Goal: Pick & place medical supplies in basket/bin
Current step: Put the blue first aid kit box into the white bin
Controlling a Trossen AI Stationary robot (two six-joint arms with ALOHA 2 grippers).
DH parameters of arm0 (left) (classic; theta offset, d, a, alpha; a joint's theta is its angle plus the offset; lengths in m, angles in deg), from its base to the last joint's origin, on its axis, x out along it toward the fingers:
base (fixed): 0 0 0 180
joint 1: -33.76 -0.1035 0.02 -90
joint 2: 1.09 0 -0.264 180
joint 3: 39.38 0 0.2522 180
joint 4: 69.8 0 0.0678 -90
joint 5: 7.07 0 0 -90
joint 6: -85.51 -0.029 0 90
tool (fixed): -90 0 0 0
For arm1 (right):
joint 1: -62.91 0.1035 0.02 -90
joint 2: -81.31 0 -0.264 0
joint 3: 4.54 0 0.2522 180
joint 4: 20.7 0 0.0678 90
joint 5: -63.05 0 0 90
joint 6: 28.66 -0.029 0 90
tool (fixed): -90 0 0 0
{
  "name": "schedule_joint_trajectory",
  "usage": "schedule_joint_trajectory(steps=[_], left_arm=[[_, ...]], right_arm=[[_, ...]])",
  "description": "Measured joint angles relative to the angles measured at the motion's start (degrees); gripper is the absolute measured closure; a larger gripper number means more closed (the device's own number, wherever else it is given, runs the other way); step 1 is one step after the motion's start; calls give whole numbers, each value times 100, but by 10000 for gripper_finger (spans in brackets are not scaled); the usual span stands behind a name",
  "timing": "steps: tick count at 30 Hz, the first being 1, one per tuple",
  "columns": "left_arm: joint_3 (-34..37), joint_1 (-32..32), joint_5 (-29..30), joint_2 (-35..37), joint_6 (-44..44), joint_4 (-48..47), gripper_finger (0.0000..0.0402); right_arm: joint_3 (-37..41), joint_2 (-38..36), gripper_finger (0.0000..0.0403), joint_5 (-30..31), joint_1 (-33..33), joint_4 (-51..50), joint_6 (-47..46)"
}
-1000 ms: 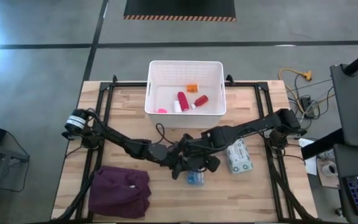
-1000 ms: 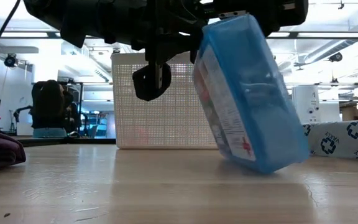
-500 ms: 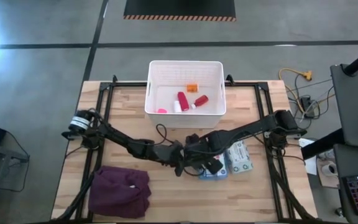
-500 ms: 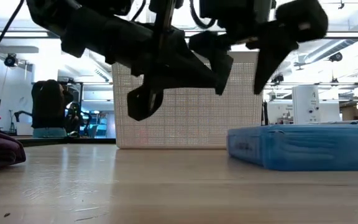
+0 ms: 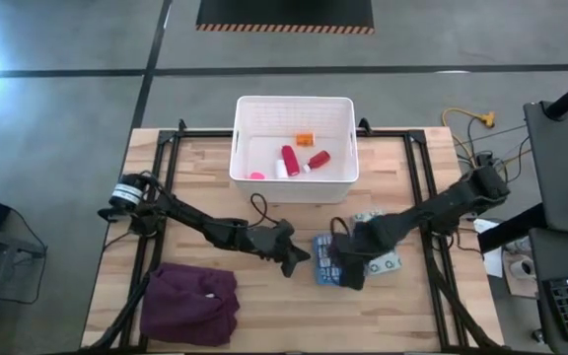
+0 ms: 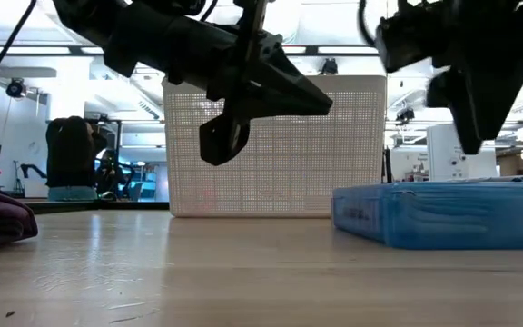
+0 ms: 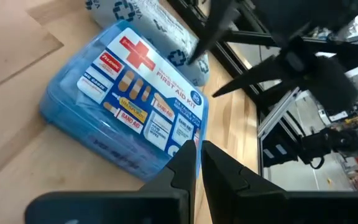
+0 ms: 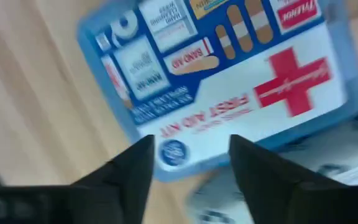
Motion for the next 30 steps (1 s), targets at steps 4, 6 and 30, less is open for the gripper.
schedule_joint_trajectory(steps=[4,6,30], left_arm=[[-4,-12,-109,2,0,-30,394],[-4,-13,-209,2,0,-31,394],[9,-17,-276,9,188,-360,394]], right_arm=[[469,-119,286,80,294,787,-1069],[622,-74,326,143,403,964,-1400],[589,722,392,244,580,1914,-1775]])
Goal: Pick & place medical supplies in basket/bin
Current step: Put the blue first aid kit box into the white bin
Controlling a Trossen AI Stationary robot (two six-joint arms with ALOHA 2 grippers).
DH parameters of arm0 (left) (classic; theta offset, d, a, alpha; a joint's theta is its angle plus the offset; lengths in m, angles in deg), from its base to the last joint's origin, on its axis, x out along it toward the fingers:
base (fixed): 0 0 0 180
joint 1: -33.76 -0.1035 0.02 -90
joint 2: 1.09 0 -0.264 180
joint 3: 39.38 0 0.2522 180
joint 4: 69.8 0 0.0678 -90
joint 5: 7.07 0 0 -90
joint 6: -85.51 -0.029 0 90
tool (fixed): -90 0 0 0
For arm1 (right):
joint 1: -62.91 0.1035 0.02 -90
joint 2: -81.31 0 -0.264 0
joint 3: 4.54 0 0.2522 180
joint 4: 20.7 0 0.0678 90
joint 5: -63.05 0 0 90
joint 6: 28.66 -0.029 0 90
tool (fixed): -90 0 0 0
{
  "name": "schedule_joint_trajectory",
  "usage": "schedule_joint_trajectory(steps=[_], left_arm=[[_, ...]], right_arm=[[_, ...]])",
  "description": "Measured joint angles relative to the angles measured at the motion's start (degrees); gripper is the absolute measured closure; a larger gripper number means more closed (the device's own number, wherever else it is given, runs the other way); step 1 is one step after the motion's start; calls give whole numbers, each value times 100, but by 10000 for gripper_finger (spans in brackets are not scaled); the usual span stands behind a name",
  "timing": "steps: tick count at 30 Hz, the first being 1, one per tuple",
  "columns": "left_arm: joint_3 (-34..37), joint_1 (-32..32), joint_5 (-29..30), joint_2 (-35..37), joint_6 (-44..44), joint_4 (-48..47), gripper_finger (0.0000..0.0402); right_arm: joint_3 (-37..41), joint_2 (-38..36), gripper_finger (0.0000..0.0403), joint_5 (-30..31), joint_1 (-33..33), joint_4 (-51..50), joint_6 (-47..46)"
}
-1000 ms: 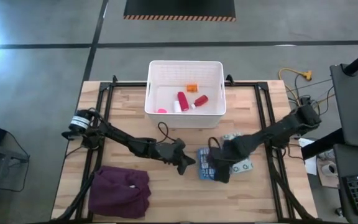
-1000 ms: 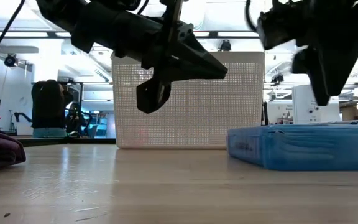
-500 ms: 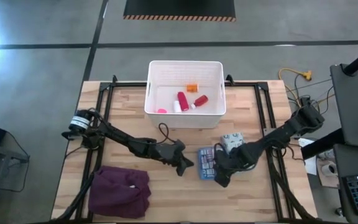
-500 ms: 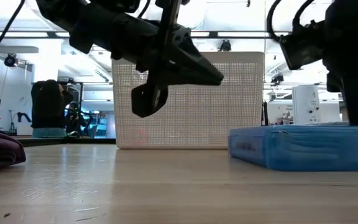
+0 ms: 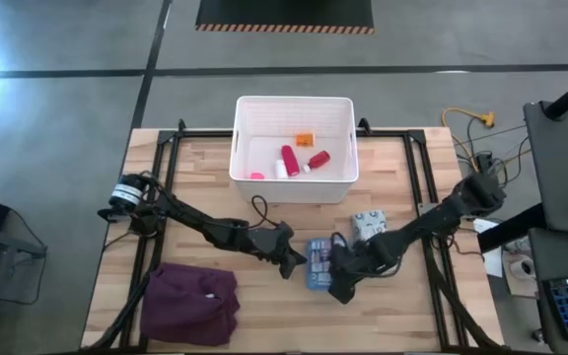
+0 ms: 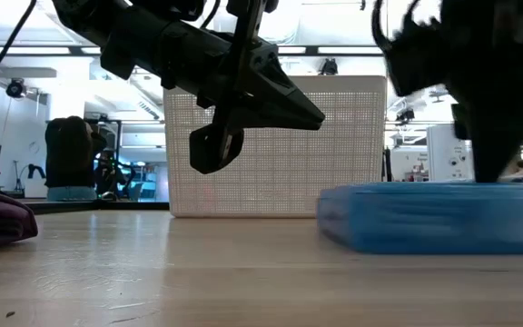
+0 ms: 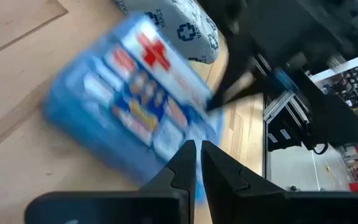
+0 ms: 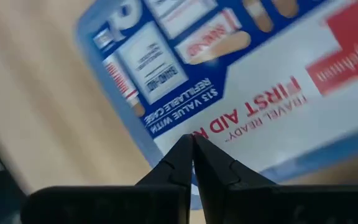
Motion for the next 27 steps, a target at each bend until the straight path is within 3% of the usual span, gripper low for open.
schedule_joint_trajectory(steps=[5,8,12,18,27], left_arm=[[2,2,1,0,-11,-9,394],[2,4,-3,0,-19,-188,394],[7,4,-13,70,-161,-627,394],[2,7,-20,343,-238,-1223,394],[9,5,-25,65,-228,-1432,394]], right_arm=[[-742,666,392,-76,-84,322,711],[-1152,783,392,236,-82,196,1164],[-1345,729,392,695,-86,-204,1347],[-1309,526,392,875,-50,-313,1349],[-1472,210,392,1478,-1,-556,1719]])
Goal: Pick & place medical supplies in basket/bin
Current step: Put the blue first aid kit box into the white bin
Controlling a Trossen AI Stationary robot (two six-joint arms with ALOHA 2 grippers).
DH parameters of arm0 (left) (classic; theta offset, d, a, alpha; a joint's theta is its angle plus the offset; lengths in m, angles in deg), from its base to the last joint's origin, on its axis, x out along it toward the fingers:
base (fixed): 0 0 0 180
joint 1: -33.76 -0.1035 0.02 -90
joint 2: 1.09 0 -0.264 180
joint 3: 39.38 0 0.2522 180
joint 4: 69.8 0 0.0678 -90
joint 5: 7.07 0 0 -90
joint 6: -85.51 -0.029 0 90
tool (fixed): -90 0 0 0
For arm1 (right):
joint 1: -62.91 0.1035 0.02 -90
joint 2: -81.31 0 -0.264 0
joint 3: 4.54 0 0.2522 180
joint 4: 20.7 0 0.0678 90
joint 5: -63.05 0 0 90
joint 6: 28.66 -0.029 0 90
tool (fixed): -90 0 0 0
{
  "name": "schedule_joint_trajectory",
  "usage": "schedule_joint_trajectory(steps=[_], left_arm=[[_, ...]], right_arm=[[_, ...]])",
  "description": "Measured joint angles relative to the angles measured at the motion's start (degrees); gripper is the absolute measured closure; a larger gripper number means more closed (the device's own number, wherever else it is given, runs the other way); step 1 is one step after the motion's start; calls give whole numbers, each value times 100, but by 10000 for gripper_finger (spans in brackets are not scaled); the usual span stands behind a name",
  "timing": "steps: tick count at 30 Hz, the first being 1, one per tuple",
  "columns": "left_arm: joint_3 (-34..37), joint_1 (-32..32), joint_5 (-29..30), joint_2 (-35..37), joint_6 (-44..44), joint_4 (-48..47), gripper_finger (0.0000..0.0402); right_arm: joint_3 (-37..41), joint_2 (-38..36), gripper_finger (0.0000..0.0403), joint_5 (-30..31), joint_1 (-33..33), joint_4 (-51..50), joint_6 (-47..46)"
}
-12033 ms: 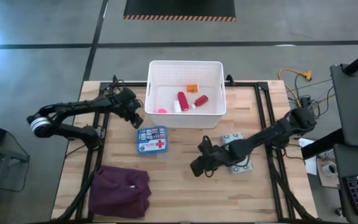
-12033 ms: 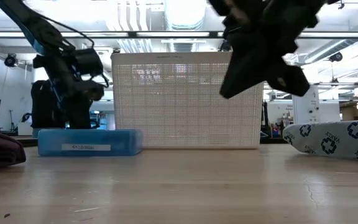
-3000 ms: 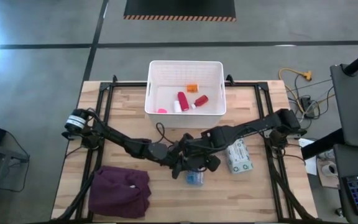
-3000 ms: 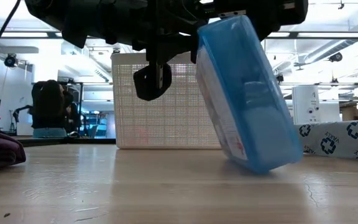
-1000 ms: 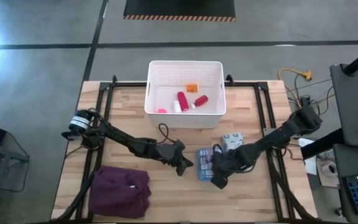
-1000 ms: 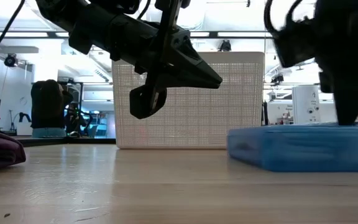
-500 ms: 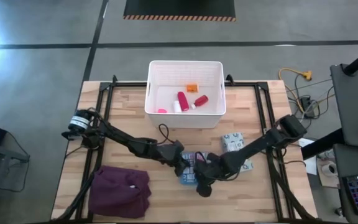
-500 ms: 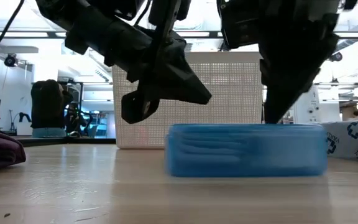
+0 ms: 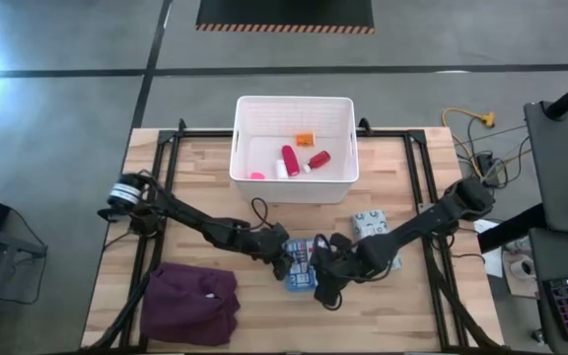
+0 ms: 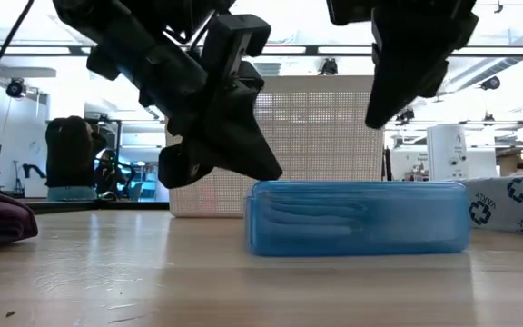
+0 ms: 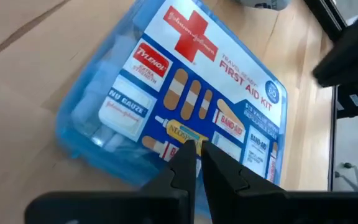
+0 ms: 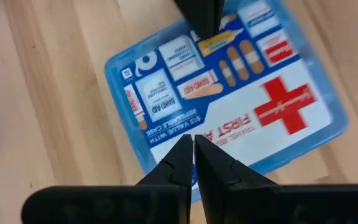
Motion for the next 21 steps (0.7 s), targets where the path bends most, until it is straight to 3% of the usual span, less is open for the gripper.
schedule_joint_trajectory(steps=[5,11,15,21], left_arm=[[-11,1,-16,-127,111,71,394],[-15,-1,-104,-133,179,-29,394],[-4,1,-135,-127,150,-164,394],[2,1,-147,-110,95,-188,394]], right_arm=[[-19,-249,392,252,68,-141,14],[-13,-470,392,239,196,-1110,-377],[174,-533,392,-379,233,-1420,-680],[629,-395,392,-785,348,-621,-733]])
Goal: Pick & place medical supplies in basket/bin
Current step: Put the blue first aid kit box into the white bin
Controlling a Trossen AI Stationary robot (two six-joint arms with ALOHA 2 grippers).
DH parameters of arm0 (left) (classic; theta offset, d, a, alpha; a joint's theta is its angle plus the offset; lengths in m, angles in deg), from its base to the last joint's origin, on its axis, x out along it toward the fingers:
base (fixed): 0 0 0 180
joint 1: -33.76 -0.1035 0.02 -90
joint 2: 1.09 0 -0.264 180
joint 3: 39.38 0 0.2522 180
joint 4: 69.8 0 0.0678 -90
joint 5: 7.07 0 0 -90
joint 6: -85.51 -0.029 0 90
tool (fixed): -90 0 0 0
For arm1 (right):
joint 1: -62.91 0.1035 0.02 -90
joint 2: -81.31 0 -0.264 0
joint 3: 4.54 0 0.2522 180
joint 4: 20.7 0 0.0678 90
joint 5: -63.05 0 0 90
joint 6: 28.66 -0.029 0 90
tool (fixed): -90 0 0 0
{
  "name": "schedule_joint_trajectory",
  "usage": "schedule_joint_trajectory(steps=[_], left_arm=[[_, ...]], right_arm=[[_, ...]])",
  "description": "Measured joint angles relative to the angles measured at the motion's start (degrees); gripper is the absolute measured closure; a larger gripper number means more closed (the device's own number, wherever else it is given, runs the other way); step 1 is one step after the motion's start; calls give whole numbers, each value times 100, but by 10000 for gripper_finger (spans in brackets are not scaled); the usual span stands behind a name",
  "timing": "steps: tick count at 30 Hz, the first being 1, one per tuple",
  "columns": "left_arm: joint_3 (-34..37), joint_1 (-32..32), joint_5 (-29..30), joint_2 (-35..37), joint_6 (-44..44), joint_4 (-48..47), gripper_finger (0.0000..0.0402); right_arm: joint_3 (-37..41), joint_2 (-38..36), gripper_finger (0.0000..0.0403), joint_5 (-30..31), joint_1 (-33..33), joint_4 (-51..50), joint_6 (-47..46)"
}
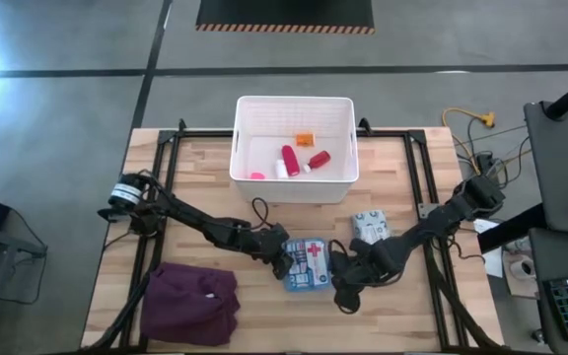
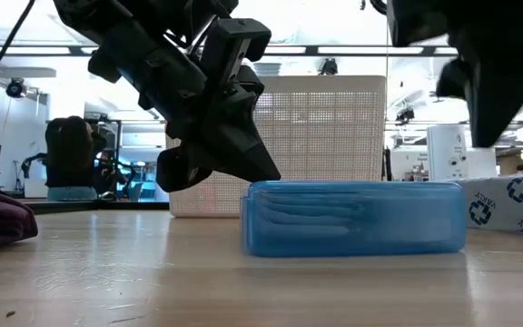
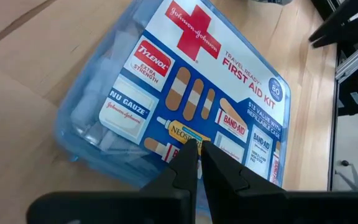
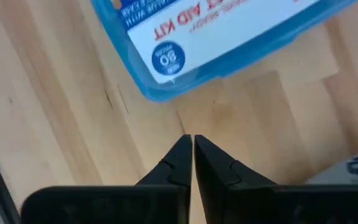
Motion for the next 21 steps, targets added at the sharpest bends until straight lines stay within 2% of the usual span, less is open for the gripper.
schedule_joint_trajectory(steps=[8,11,15,21], left_arm=[[-216,2,190,477,-361,-62,394],[-406,8,302,719,-525,-483,394],[-440,91,329,761,-514,-1090,394],[-175,271,313,654,-188,-1179,394]], right_arm=[[395,100,392,366,-27,411,100],[676,97,392,432,-46,790,80],[1033,106,392,436,-78,1369,34],[1405,115,392,440,-307,1980,151]])
